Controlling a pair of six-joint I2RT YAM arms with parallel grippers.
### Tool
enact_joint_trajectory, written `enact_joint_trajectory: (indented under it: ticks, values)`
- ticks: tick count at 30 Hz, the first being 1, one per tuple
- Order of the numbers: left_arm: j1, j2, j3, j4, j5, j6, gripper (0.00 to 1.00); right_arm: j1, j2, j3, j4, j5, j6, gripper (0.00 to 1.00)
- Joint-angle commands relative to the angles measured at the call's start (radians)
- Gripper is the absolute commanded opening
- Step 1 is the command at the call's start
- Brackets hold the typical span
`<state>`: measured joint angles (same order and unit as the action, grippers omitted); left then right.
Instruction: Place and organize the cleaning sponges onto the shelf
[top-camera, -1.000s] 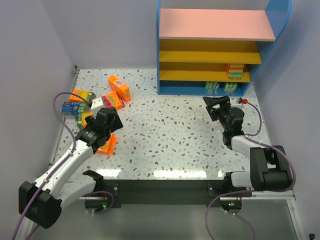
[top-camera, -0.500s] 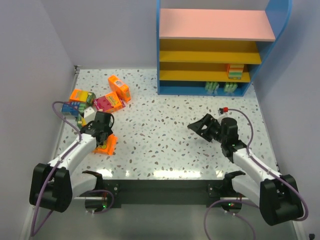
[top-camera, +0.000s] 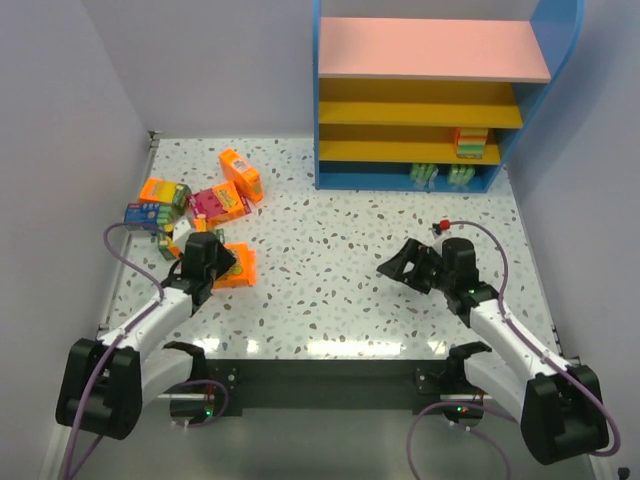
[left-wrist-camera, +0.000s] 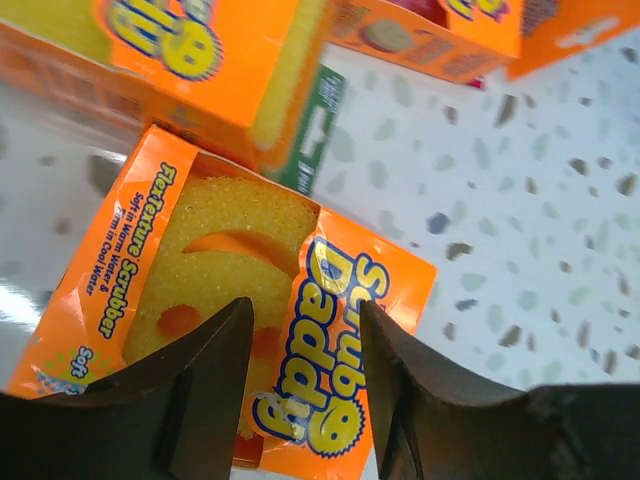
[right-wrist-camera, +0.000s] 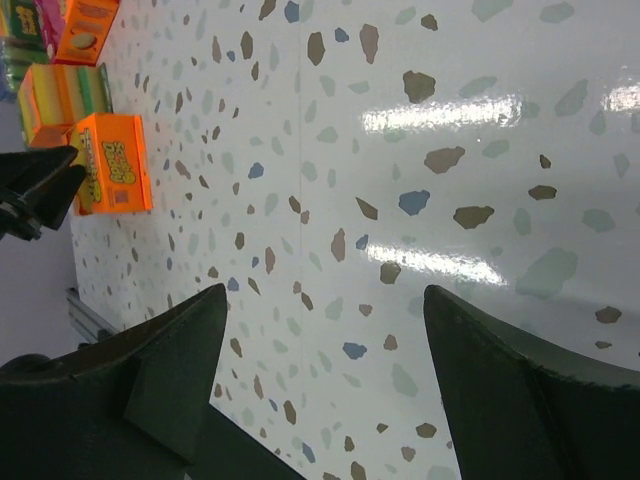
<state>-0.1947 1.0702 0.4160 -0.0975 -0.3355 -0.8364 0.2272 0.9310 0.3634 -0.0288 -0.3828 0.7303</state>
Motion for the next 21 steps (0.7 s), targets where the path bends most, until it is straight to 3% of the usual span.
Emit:
enact_joint_trajectory:
  ticks: [1,6,13,18,21]
  values:
    - [-0.076,0.056,-0.079,0.186,0.3,-0.113,0.51,0.0,0.005,0.065,-0.083,0.031,-0.084,0.83]
    - [-0.297,0.207,0.001,0.335,0.331,-0.167,0.51,0.0,0.052,0.085,-0.1,0.035,-0.098,0.83]
    - [-0.471,0.437,0.087,0.508,0.426,-0.253,0.49,0.0,0.075,0.118,-0.129,0.041,-0.12,0.84]
    - [-0.519,0.406,0.133,0.59,0.469,-0.23,0.55,0.0,0.077,0.135,-0.146,0.048,-0.135,0.85]
    - [-0.519,0.353,0.168,0.538,0.471,-0.178,0.63,0.0,0.092,0.141,-0.137,0.039,-0.129,0.86]
